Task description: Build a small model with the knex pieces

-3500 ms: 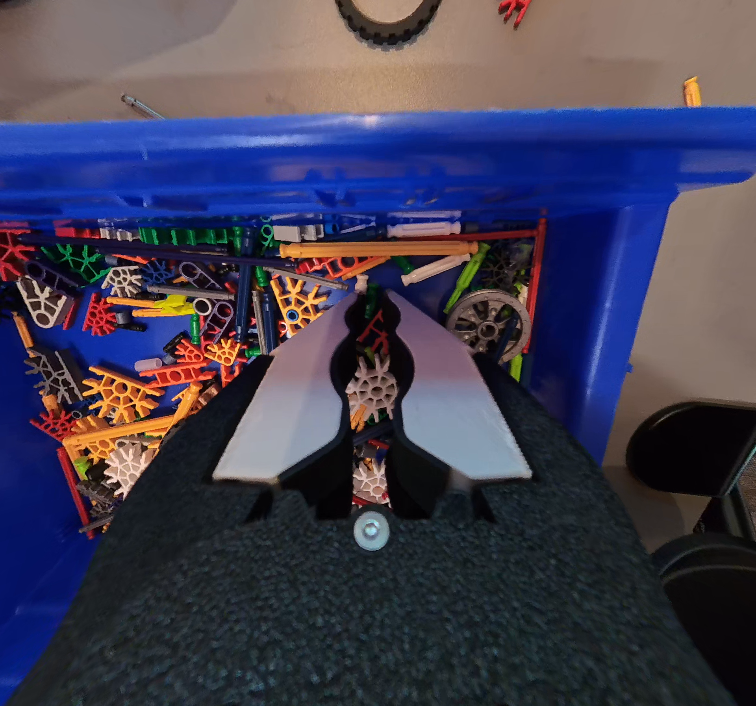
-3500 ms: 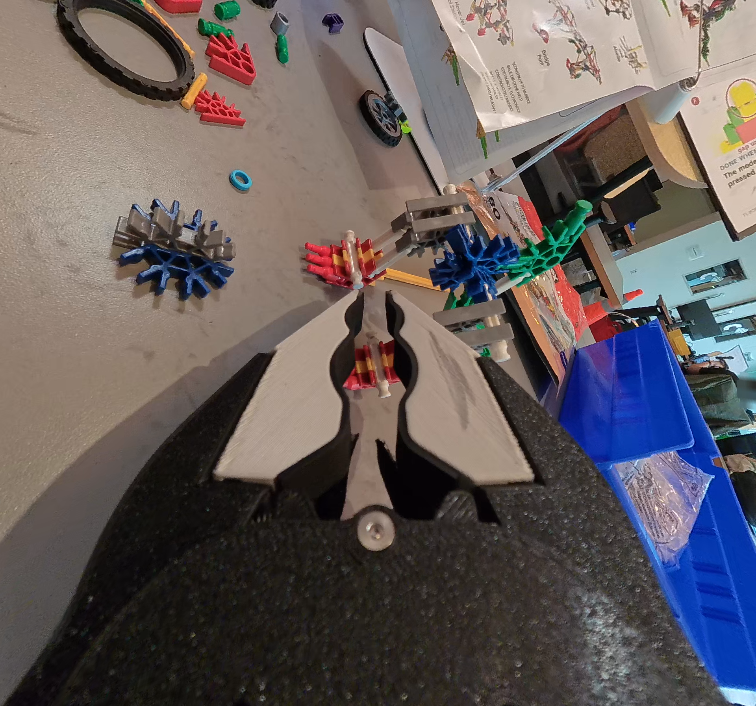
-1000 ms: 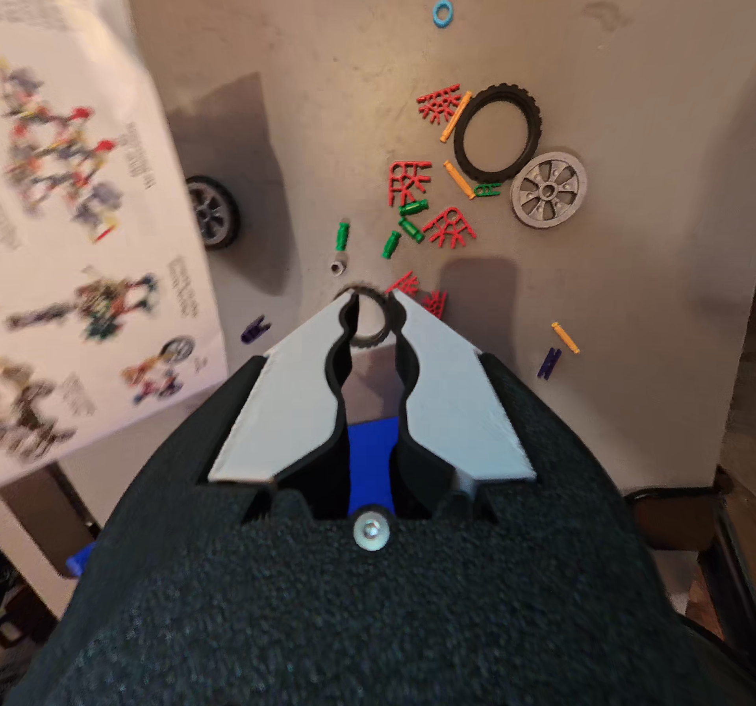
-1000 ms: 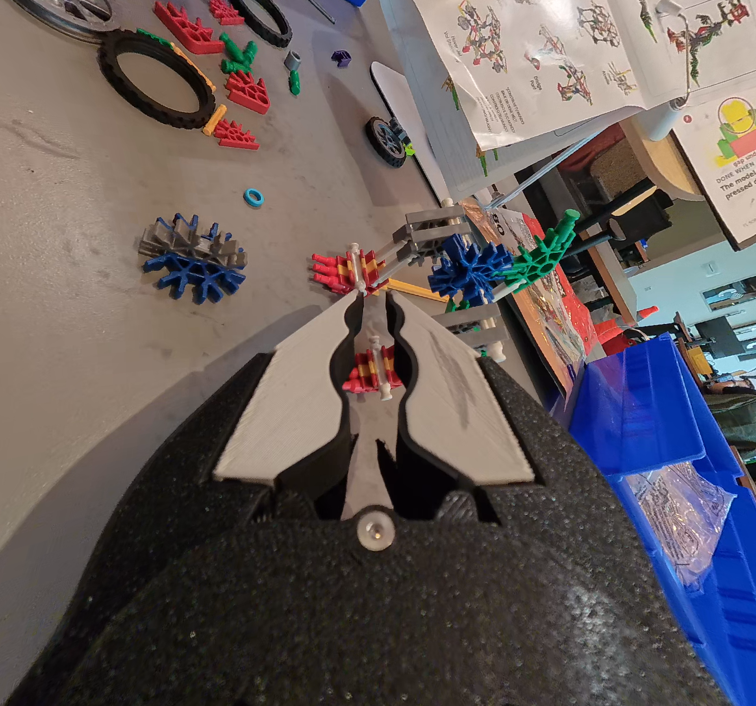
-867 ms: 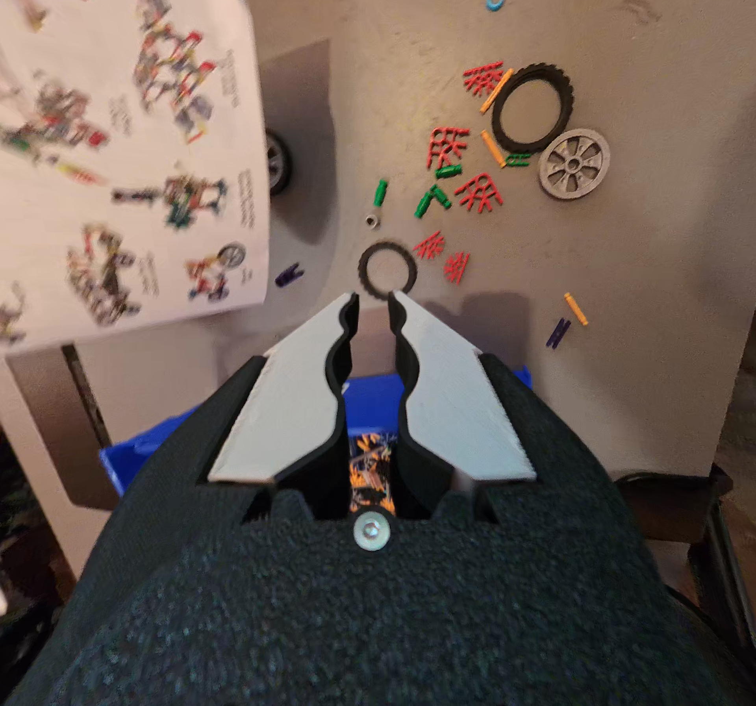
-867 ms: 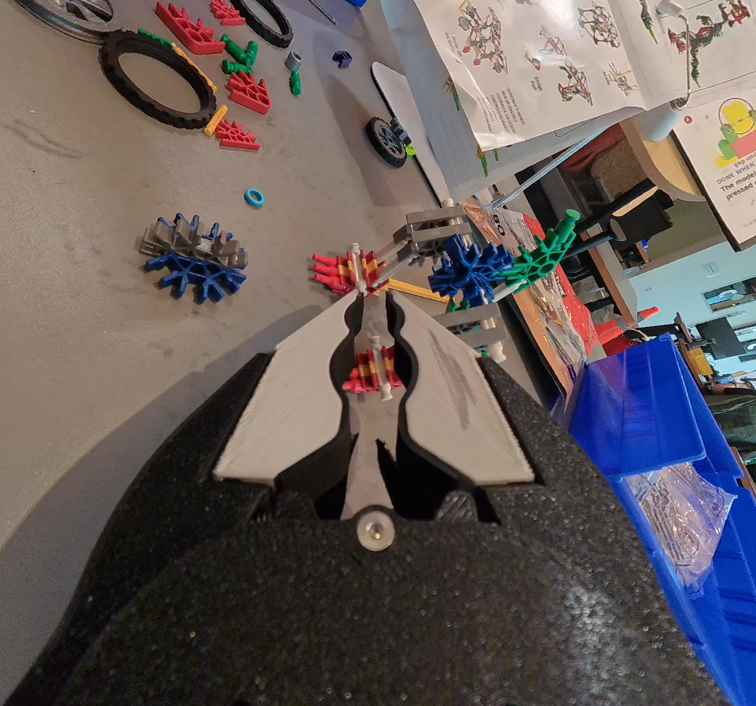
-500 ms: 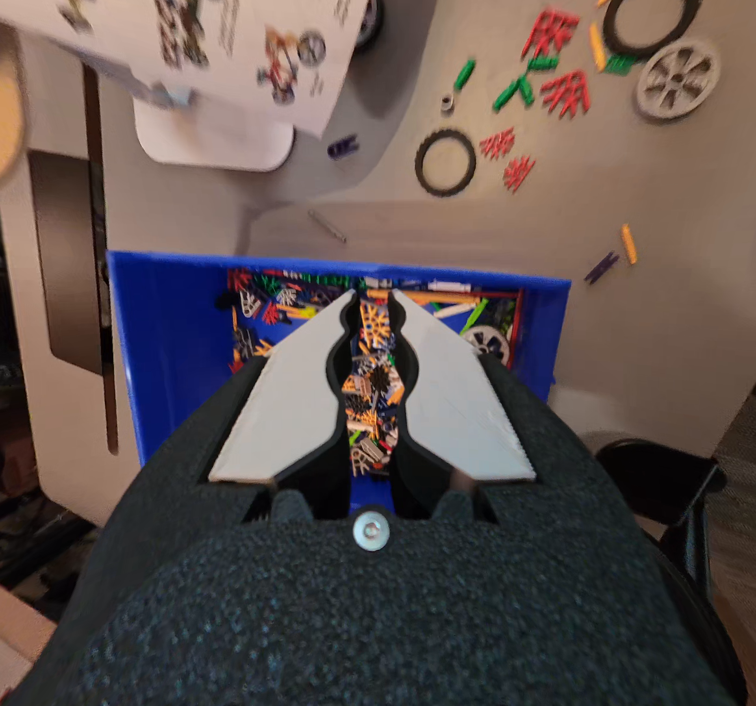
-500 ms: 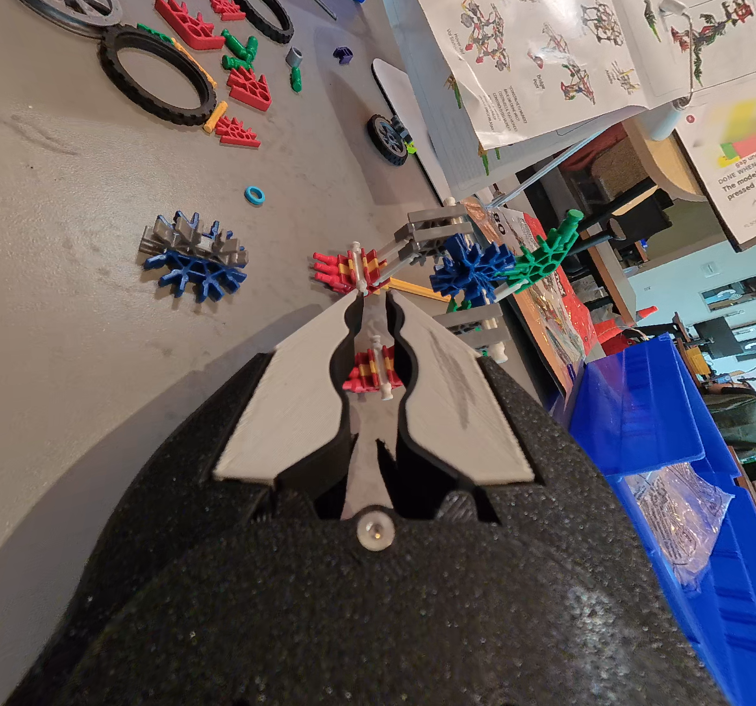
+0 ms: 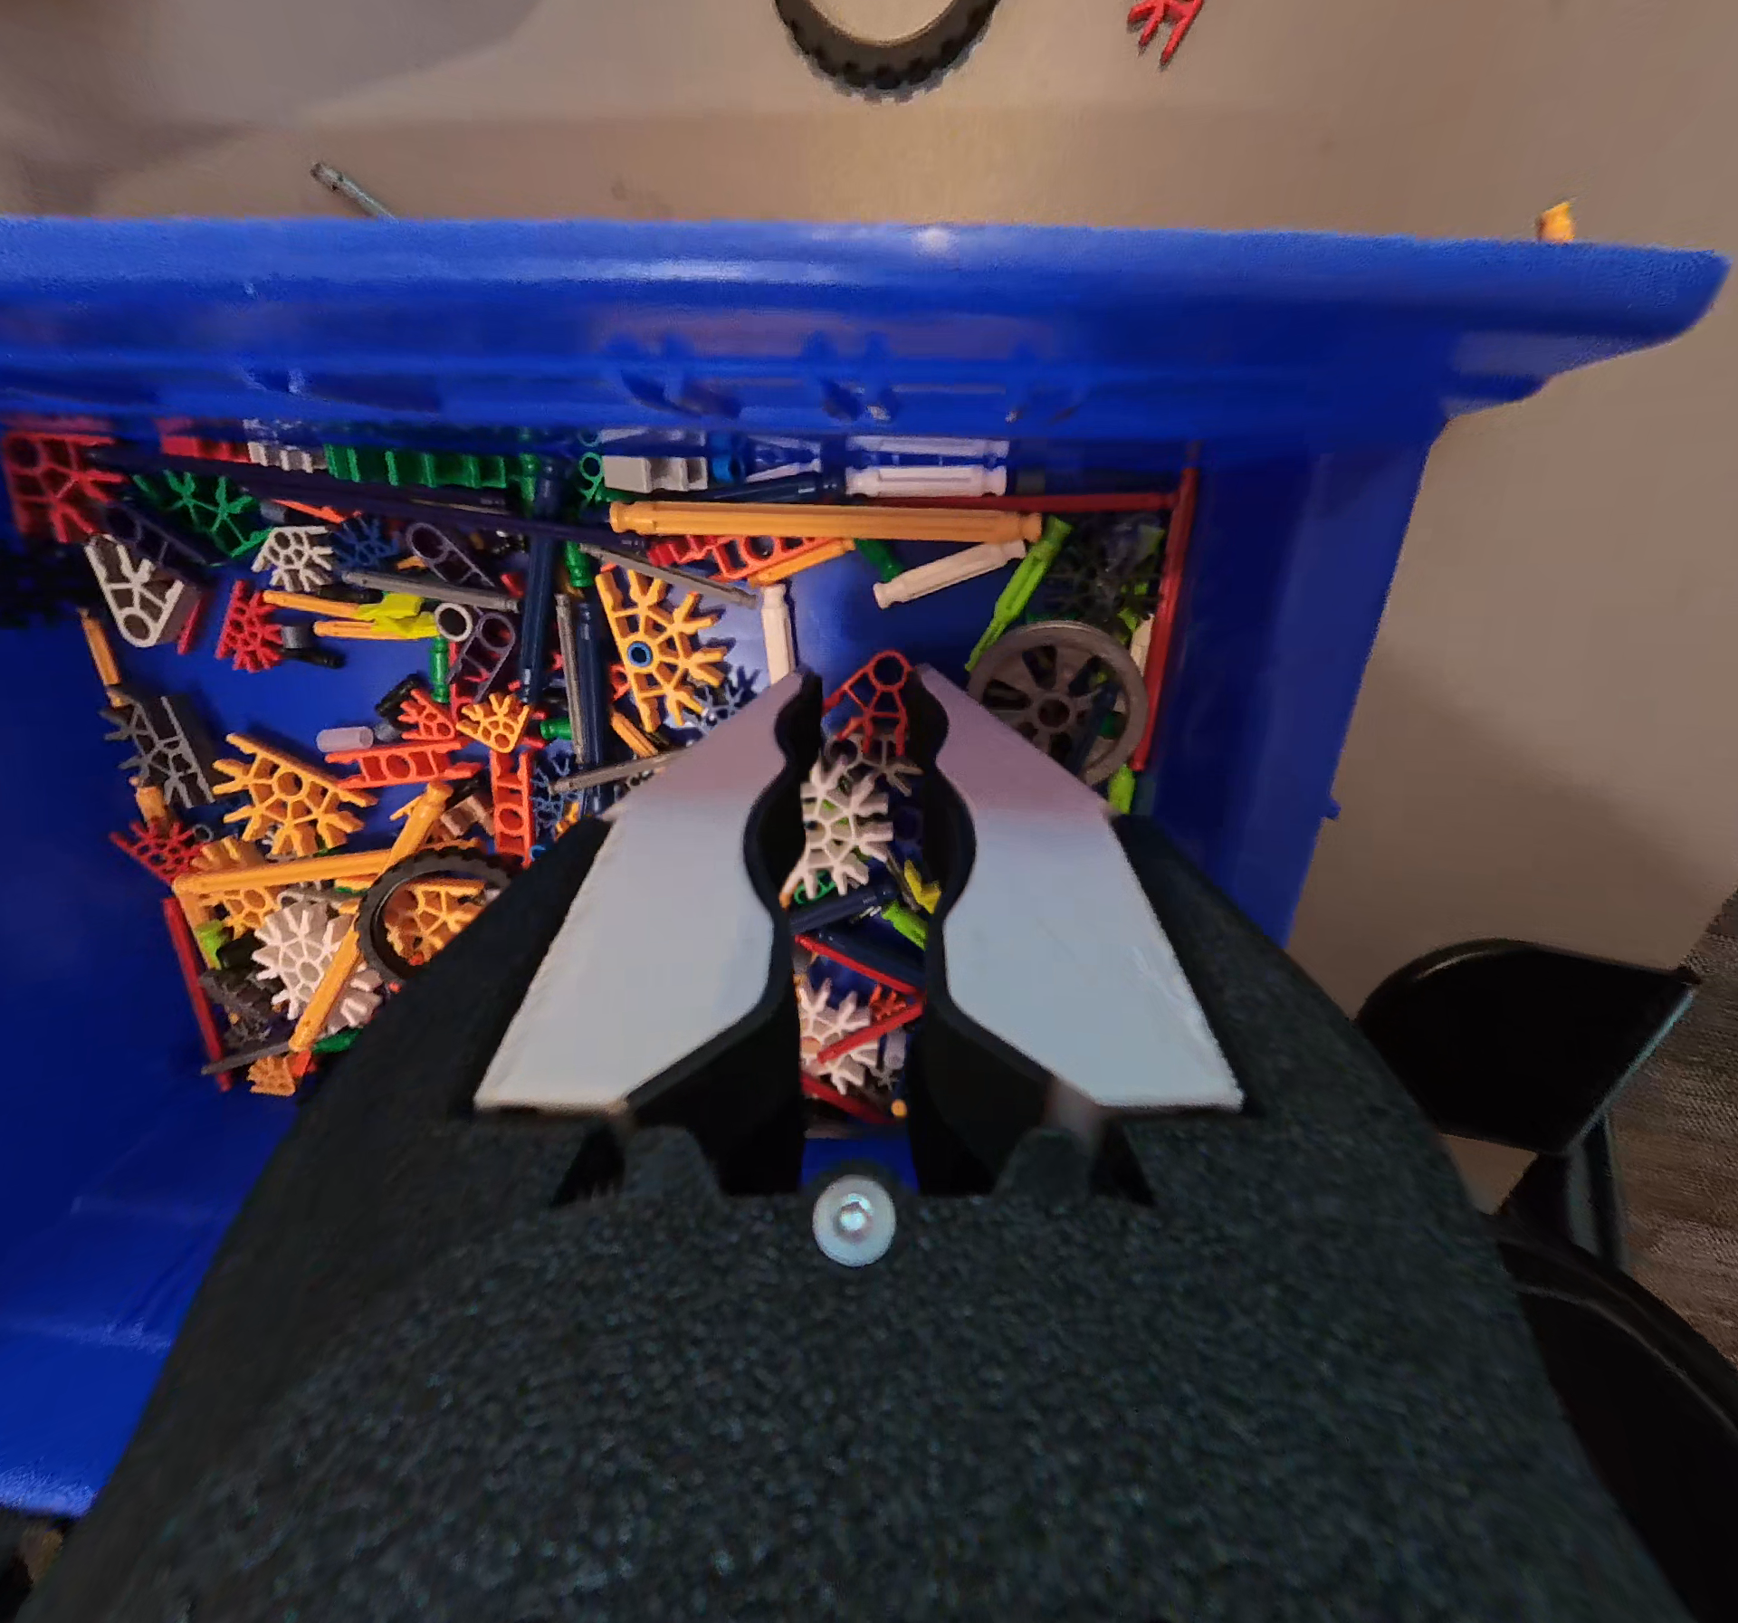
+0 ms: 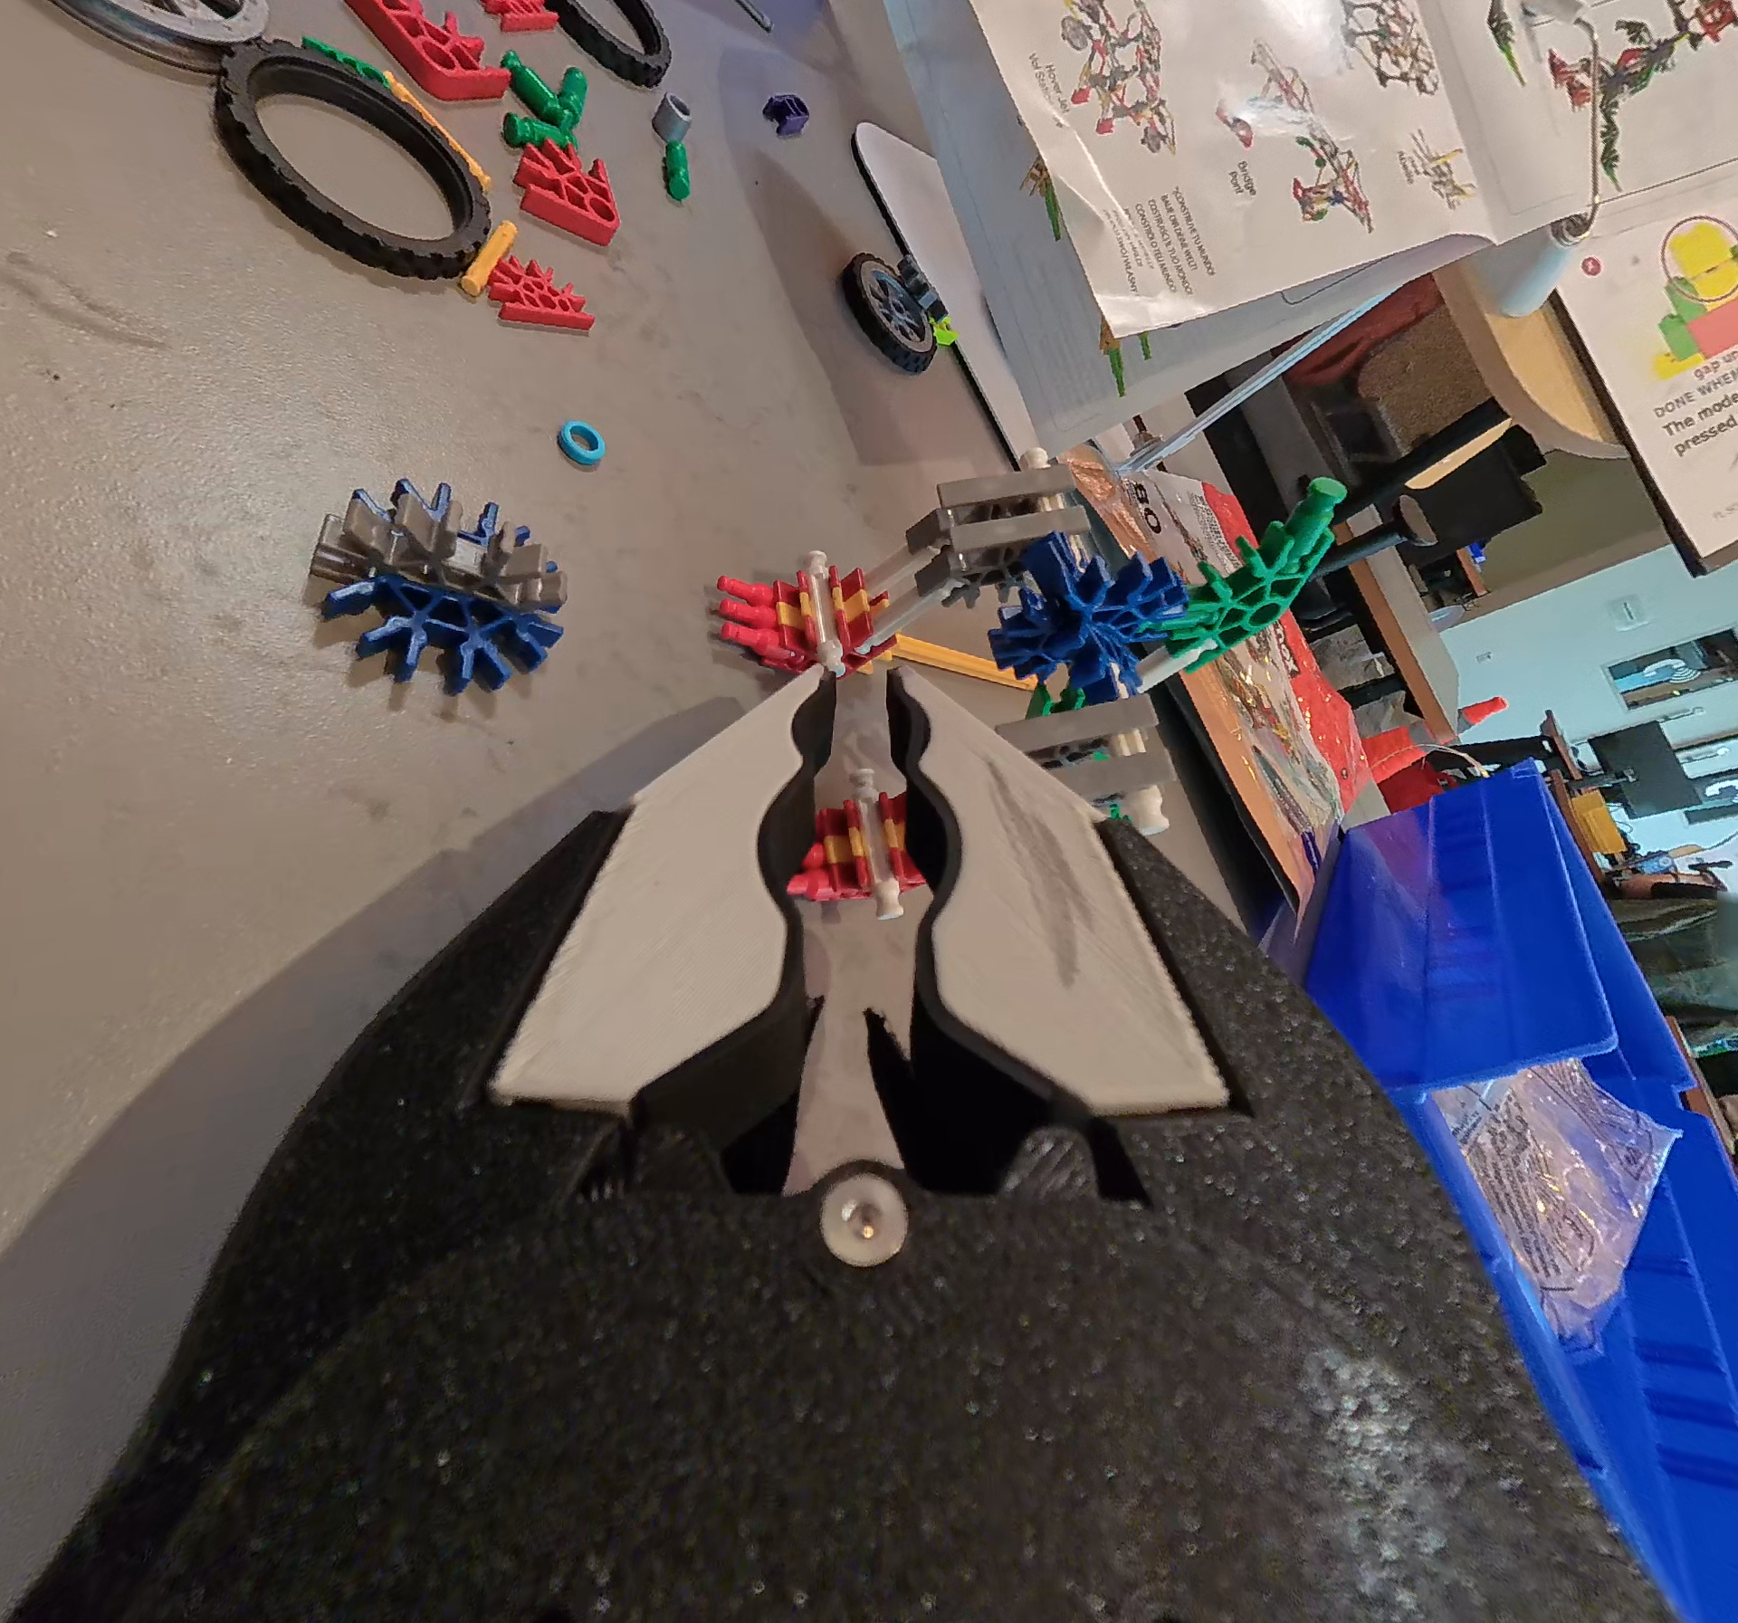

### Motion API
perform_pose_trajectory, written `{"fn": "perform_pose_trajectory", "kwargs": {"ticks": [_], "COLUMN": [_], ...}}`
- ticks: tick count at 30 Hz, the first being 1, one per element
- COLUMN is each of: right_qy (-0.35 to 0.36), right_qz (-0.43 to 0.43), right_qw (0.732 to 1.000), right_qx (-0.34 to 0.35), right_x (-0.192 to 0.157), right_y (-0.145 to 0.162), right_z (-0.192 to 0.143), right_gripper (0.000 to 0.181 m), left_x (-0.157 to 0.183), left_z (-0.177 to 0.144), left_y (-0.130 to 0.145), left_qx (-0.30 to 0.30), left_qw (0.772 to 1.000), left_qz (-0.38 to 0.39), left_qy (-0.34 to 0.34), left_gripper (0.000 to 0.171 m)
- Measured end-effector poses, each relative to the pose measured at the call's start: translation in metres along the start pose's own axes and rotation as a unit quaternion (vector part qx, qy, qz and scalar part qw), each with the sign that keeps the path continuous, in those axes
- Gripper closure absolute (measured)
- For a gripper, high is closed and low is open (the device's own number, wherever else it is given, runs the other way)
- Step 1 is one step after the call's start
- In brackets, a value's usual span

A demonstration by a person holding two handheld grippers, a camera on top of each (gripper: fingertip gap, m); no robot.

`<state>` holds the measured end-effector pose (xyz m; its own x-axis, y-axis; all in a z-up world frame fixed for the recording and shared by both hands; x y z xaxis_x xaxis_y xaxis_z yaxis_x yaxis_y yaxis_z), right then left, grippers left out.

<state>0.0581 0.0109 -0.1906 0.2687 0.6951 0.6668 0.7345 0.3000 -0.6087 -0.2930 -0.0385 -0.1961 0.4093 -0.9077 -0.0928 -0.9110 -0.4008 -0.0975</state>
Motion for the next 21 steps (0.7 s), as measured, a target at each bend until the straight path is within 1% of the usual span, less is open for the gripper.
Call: {"fn": "perform_pose_trajectory", "kwargs": {"ticks": [8,10,15,19,21], "right_qy": [0.0,0.0,0.0,0.0,0.0], "right_qz": [0.0,0.0,0.001,0.002,0.002], "right_qw": [1.0,1.0,1.0,1.0,1.0], "right_qx": [-0.001,-0.001,-0.001,0.0,-0.001], "right_x": [0.0,0.0,0.0,0.0,0.0], "right_y": [0.0,0.0,0.0,0.0,0.0], "right_z": [0.0,0.0,0.0,0.0,0.0], "right_gripper": [0.17,0.17,0.17,0.17,0.17], "left_x": [-0.003,-0.005,-0.005,-0.005,-0.002], "left_z": [0.016,0.016,0.015,0.006,0.005], "left_y": [0.002,0.004,0.009,0.014,0.02], "left_qx": [0.0,0.0,-0.009,-0.004,-0.012], "left_qw": [1.0,1.0,1.0,1.0,0.999], "left_qz": [0.0,-0.003,-0.006,-0.014,-0.018], "left_qy": [0.017,0.017,0.019,0.017,0.029], "left_gripper": [0.151,0.149,0.152,0.151,0.15]}}
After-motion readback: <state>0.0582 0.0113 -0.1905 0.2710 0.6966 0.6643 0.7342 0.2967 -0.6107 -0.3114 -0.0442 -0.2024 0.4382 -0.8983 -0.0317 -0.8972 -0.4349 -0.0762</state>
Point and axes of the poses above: each gripper's, where its closed fingertips meet, z out along the fingers, y out of its underside, x = y × z across the jaws, the point moved 1 cm from there along -z, back along the fingers, and after that the axes turned 6 degrees about -x, right-handed, at the moved point
